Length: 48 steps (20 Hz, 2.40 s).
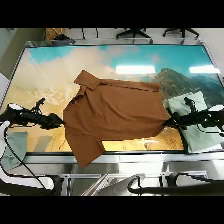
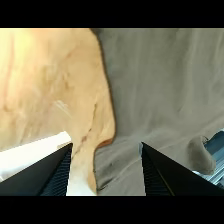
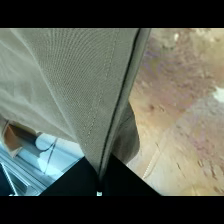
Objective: Fold the shirts.
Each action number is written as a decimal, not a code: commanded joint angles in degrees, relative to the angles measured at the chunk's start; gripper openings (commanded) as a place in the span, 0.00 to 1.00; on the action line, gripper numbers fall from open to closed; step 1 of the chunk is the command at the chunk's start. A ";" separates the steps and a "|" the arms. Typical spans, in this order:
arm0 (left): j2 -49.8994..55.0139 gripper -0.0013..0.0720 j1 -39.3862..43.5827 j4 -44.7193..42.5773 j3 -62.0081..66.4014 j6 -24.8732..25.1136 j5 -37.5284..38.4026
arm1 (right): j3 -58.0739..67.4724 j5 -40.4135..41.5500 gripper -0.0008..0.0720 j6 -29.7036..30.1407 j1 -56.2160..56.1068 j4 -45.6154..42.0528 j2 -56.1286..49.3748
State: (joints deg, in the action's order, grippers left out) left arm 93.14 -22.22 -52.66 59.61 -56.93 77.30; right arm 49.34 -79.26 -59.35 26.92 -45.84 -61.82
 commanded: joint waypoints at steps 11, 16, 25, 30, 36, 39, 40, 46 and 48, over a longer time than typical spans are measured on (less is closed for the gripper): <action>5.42 0.66 7.65 -3.37 -0.07 -0.63 11.28 | -0.02 -0.72 0.04 0.20 -0.04 1.07 0.04; 3.28 0.28 4.50 0.24 -0.07 0.33 5.29 | -0.02 -0.72 0.04 0.26 -0.07 1.97 0.04; -17.62 0.03 5.55 28.24 11.65 3.80 10.95 | 14.97 -10.93 0.04 4.76 4.83 32.98 11.34; -45.42 0.03 -5.14 32.94 36.35 1.38 -7.87 | 44.06 -9.25 0.04 5.55 13.70 60.41 14.64; -50.66 0.03 -14.21 24.52 53.72 -3.04 -9.33 | 62.97 -2.64 0.04 0.70 15.82 52.17 14.78; -43.21 0.03 -9.40 23.56 55.10 -5.60 -0.52 | 61.31 -3.54 0.04 -0.87 15.67 41.35 14.91; -40.89 0.03 -7.56 23.63 53.53 -5.70 1.55 | 59.01 -3.52 0.04 -0.61 15.15 40.28 14.91; -27.08 0.03 11.30 3.93 36.04 -5.33 -1.49 | 33.33 2.86 0.03 -0.04 -2.78 20.06 10.23; -21.70 0.03 14.27 -1.11 30.93 -5.31 -6.45 | 27.43 7.02 0.03 0.15 -8.11 14.82 4.02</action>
State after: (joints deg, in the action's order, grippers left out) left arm 64.88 -13.87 -43.55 97.27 -62.04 75.77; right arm 85.86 -77.54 -59.18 26.17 -20.27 -52.42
